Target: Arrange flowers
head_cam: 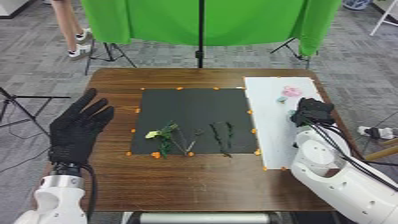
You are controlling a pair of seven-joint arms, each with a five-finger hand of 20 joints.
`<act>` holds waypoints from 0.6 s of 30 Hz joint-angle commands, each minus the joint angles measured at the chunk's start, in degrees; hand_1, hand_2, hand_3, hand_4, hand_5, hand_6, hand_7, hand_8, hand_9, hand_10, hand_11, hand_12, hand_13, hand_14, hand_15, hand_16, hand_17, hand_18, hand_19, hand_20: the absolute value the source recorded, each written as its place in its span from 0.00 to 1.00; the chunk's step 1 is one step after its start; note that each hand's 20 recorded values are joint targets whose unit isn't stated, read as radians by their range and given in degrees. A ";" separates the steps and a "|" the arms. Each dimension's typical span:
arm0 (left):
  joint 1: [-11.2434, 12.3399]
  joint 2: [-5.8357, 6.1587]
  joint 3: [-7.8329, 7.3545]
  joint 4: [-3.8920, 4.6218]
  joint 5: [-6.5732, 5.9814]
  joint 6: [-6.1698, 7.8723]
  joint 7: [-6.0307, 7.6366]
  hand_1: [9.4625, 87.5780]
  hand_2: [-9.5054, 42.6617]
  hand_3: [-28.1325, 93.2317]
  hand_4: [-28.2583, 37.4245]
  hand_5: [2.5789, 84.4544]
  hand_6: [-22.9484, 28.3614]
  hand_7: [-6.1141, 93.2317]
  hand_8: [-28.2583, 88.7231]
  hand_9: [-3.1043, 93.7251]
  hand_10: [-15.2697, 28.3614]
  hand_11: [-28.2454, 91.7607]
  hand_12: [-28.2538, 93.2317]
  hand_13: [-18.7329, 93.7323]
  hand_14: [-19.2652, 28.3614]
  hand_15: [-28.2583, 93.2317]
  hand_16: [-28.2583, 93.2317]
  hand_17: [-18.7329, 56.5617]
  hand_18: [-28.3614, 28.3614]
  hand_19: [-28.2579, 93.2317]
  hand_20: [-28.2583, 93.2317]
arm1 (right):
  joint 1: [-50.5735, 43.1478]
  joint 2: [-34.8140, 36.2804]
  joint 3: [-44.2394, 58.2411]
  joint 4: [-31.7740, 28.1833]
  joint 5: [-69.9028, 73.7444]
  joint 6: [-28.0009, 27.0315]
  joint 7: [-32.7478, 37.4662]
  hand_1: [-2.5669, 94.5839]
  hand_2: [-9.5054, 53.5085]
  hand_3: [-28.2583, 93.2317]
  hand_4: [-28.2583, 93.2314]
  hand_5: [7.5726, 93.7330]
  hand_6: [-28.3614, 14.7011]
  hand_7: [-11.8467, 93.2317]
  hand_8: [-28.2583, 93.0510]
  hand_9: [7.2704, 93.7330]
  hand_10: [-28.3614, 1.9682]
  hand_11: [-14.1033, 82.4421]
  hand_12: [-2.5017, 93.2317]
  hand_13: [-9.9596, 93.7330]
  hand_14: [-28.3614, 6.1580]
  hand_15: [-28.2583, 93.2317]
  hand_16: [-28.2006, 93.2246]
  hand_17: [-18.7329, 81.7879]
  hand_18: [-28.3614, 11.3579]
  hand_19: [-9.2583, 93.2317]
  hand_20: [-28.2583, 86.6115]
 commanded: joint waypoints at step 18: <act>2.34 1.31 -0.27 -0.88 -0.48 0.71 2.53 0.21 0.33 0.89 0.11 0.45 0.65 0.20 0.16 0.41 0.83 0.45 0.32 0.41 0.99 0.69 0.16 0.14 1.00 0.73 0.27 | 2.49 -2.97 -3.48 -6.97 -6.39 12.21 -3.74 0.58 0.00 0.77 0.00 0.97 0.76 0.25 0.24 0.94 0.67 0.43 0.34 0.75 0.55 0.91 0.38 0.46 0.17 1.00 0.78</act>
